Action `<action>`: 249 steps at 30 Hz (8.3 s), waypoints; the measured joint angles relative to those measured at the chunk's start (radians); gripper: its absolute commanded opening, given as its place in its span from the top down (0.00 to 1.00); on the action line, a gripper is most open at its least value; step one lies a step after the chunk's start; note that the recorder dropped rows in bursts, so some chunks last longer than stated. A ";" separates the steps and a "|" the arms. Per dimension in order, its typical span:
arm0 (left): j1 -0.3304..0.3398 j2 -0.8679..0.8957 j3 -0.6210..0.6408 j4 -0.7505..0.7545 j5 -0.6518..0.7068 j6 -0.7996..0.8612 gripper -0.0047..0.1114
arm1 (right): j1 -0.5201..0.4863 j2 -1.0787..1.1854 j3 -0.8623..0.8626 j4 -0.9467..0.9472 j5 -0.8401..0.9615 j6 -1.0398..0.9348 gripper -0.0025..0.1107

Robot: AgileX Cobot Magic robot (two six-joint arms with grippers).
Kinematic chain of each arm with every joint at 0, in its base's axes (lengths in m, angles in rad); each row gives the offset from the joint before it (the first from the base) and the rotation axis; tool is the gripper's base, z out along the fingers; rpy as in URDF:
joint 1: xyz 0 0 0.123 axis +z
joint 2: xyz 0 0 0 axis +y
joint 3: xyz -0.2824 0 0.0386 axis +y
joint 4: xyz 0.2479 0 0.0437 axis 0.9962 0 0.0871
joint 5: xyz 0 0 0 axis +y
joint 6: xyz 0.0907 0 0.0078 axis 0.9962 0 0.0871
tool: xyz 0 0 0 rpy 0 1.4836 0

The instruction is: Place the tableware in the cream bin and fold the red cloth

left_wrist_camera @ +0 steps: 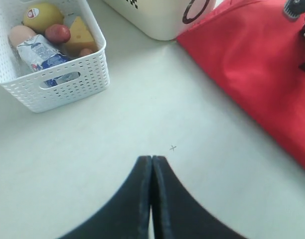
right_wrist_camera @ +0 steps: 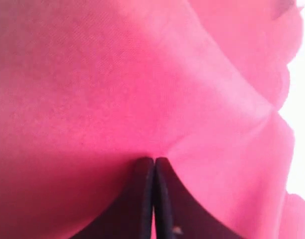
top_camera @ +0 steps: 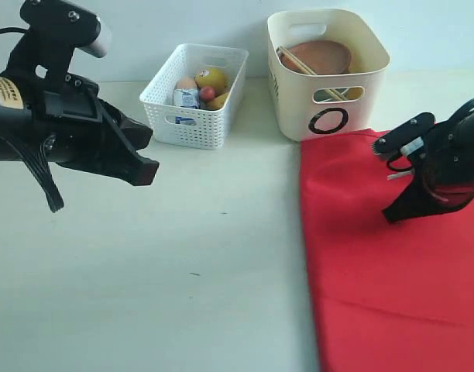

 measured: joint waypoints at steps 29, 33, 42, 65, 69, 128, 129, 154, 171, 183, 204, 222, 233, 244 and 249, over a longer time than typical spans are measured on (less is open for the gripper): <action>0.000 0.000 0.000 0.000 -0.008 0.000 0.95 | -0.256 -0.229 0.014 0.462 -0.361 -0.189 0.98; 0.000 0.000 0.000 0.000 -0.010 0.000 0.95 | -0.180 -0.239 0.050 0.476 -0.383 -0.219 0.98; 0.000 0.000 0.000 0.000 -0.001 0.000 0.95 | -0.157 -0.093 0.041 0.420 -0.335 -0.245 0.98; 0.000 0.000 0.000 0.000 0.003 0.000 0.95 | -0.488 0.035 -0.096 0.433 -0.509 -0.199 0.98; 0.000 0.000 0.000 0.000 0.003 0.000 0.95 | -0.465 0.059 -0.138 0.478 -0.517 -0.241 0.98; 0.000 0.000 0.000 -0.014 -0.002 0.000 0.95 | -0.331 0.571 -1.311 1.534 0.123 -1.337 0.98; 0.000 0.000 0.000 -0.014 -0.011 0.000 0.95 | -0.335 0.547 -1.311 1.535 0.154 -1.343 0.98; 0.227 -0.613 0.372 -0.104 -0.385 -0.046 0.95 | -0.349 -0.527 -0.531 1.704 -0.059 -1.366 0.98; 0.227 -0.798 0.473 -0.134 -0.464 -0.046 0.95 | -0.349 -1.197 0.217 1.897 -0.460 -1.367 0.98; 0.227 -0.810 0.479 -0.134 -0.468 -0.046 0.95 | -0.349 -1.287 0.233 1.922 -0.460 -1.354 0.98; 0.518 -1.154 0.777 -0.074 -0.525 0.002 0.95 | -0.349 -1.287 0.233 1.925 -0.458 -1.354 0.98; 0.518 -1.317 0.780 0.060 -0.101 -0.046 0.95 | -0.349 -1.287 0.233 1.929 -0.456 -1.354 0.98; 0.518 -1.317 0.780 0.063 -0.054 -0.046 0.95 | -0.349 -1.287 0.233 1.929 -0.456 -1.354 0.98; 0.518 -1.317 0.780 0.063 -0.052 -0.046 0.95 | -0.349 -1.287 0.233 1.929 -0.456 -1.354 0.98; 0.518 -1.317 0.780 0.063 -0.052 -0.046 0.95 | -0.349 -1.287 0.233 1.929 -0.446 -1.352 0.98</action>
